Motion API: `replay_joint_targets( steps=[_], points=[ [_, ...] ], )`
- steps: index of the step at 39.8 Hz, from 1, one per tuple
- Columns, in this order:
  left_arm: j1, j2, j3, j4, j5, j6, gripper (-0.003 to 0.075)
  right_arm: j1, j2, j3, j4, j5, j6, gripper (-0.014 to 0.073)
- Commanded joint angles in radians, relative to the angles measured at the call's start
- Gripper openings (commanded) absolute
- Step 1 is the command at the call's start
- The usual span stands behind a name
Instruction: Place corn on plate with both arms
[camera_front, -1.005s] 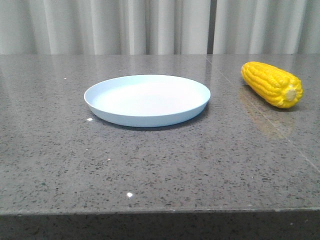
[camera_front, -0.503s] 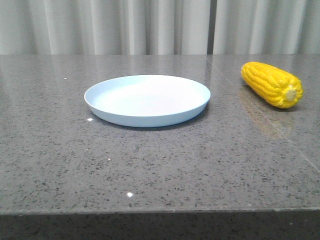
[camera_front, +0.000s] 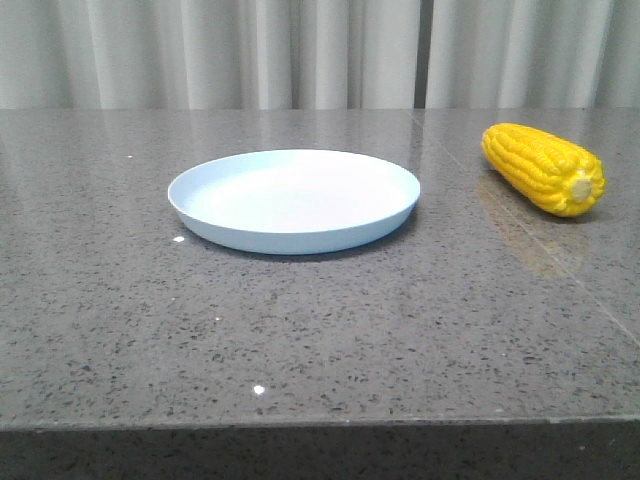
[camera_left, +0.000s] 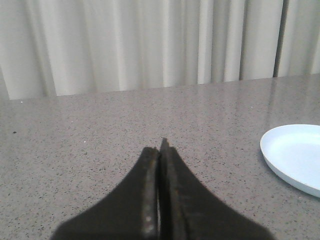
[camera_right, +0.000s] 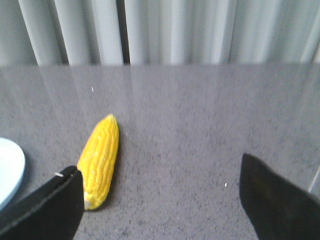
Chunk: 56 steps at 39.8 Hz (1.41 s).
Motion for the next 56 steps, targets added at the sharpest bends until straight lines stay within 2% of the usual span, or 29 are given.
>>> replay_joint_targets(
  steps=[1, 12, 26, 39, 42, 49, 51, 54, 56],
  points=[
    [-0.006, 0.014, -0.025, 0.001, -0.081, -0.008, -0.0020, -0.005, 0.152, -0.094, 0.007, -0.026, -0.004, 0.0645],
    [-0.006, 0.014, -0.025, 0.001, -0.081, -0.010, -0.0020, 0.010, 0.541, -0.310, 0.085, 0.114, -0.004, 0.0645],
    [-0.006, 0.014, -0.025, 0.001, -0.081, -0.010, -0.0020, 0.140, 0.916, -0.531, 0.116, 0.152, -0.004, 0.0645],
    [-0.006, 0.014, -0.025, 0.001, -0.081, -0.010, -0.0020, 0.150, 1.137, -0.710, 0.160, 0.291, -0.004, 0.0625],
    [-0.006, 0.014, -0.025, 0.001, -0.081, -0.010, -0.0020, 0.150, 1.152, -0.723, 0.173, 0.322, -0.004, 0.0535],
    [-0.006, 0.014, -0.025, 0.001, -0.081, -0.010, -0.0020, 0.150, 1.152, -0.728, 0.201, 0.323, -0.004, 0.0171],
    [-0.006, 0.014, -0.025, 0.001, -0.081, -0.010, -0.0020, 0.150, 1.149, -0.734, 0.201, 0.324, -0.004, 0.0094],
    [-0.006, 0.014, -0.025, 0.001, -0.081, -0.010, -0.0020, 0.149, 1.141, -0.738, 0.201, 0.329, -0.004, 0.0029],
    [-0.006, 0.014, -0.025, 0.001, -0.081, -0.010, -0.0020, 0.148, 1.131, -0.742, 0.201, 0.335, -0.004, 0.0024]
  ],
)
